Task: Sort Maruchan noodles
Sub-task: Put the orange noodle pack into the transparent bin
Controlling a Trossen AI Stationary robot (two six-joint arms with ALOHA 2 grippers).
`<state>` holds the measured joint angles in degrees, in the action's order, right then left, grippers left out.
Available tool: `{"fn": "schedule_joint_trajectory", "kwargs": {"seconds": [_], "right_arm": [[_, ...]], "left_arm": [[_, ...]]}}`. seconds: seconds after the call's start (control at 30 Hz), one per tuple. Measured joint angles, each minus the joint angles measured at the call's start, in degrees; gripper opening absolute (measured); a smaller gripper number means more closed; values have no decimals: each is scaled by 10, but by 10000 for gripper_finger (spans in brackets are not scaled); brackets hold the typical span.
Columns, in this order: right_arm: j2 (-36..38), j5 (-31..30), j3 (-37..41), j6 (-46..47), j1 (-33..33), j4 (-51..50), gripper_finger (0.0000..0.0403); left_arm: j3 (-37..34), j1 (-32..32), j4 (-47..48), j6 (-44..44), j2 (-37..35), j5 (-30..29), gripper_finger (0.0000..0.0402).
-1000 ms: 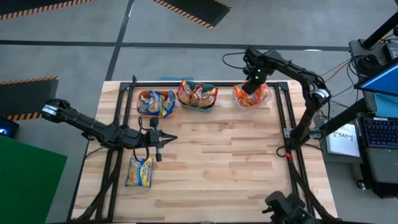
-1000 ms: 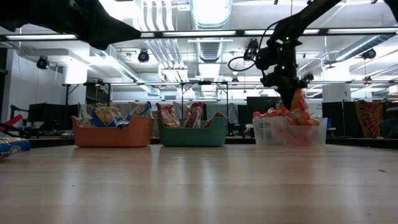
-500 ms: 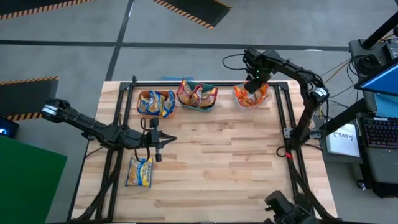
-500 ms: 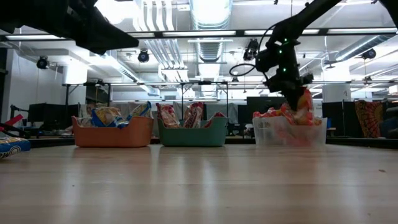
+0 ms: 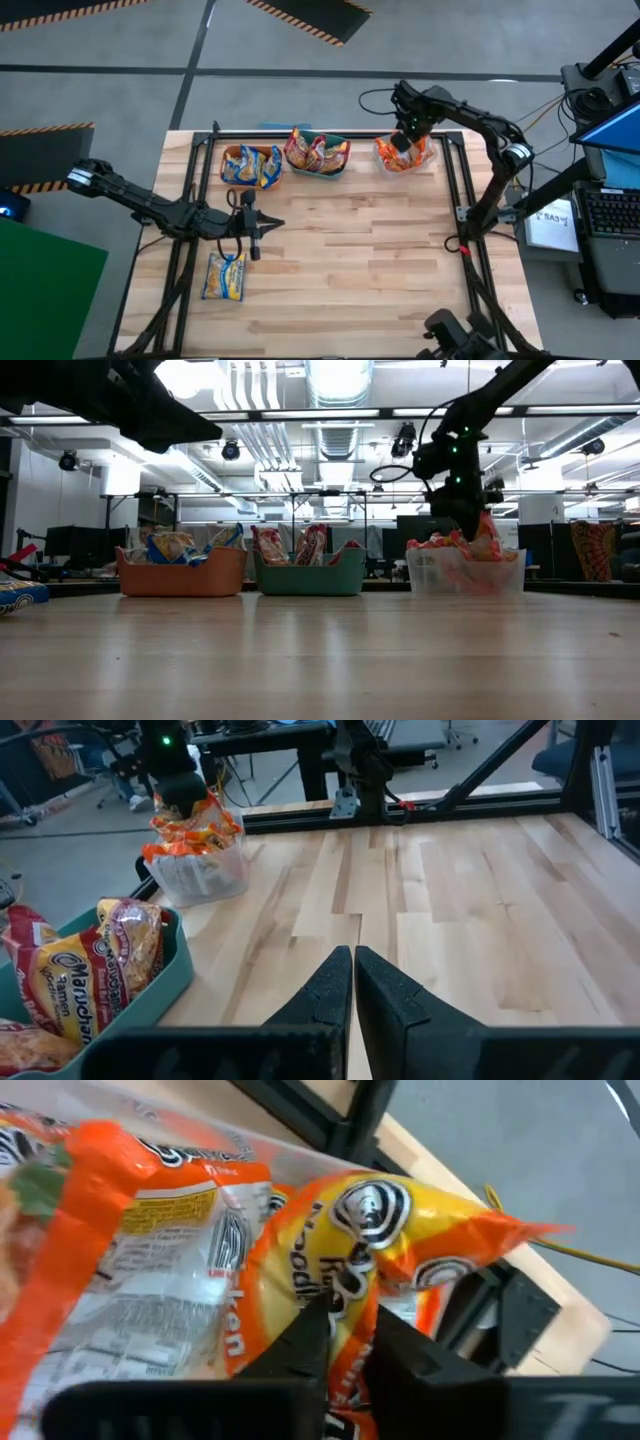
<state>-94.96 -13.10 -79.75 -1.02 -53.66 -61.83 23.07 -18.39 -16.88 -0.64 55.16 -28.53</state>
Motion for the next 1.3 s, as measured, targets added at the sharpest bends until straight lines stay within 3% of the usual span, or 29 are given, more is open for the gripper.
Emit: {"fn": "schedule_joint_trajectory", "kwargs": {"seconds": [0.1, 0.23, 0.87, 1.1, 1.3], "right_arm": [[0, -2, 24, -2, 0, 23, 15], [1, -5, 32, 2, 0, 30, 15], [107, -4, 6, 52, 1, 23, 104], [141, -4, 37, 64, 1, 27, 61], [137, -4, 124, 65, 1, 88, 14]], "left_arm": [[0, 0, 0, -7, 0, 0, 0], [0, 0, 0, -16, 0, 0, 0], [0, 0, -1, -62, 0, -10, 0], [0, 0, -1, -74, 0, -10, 0], [0, 0, -1, -74, 0, -10, 0]]}}
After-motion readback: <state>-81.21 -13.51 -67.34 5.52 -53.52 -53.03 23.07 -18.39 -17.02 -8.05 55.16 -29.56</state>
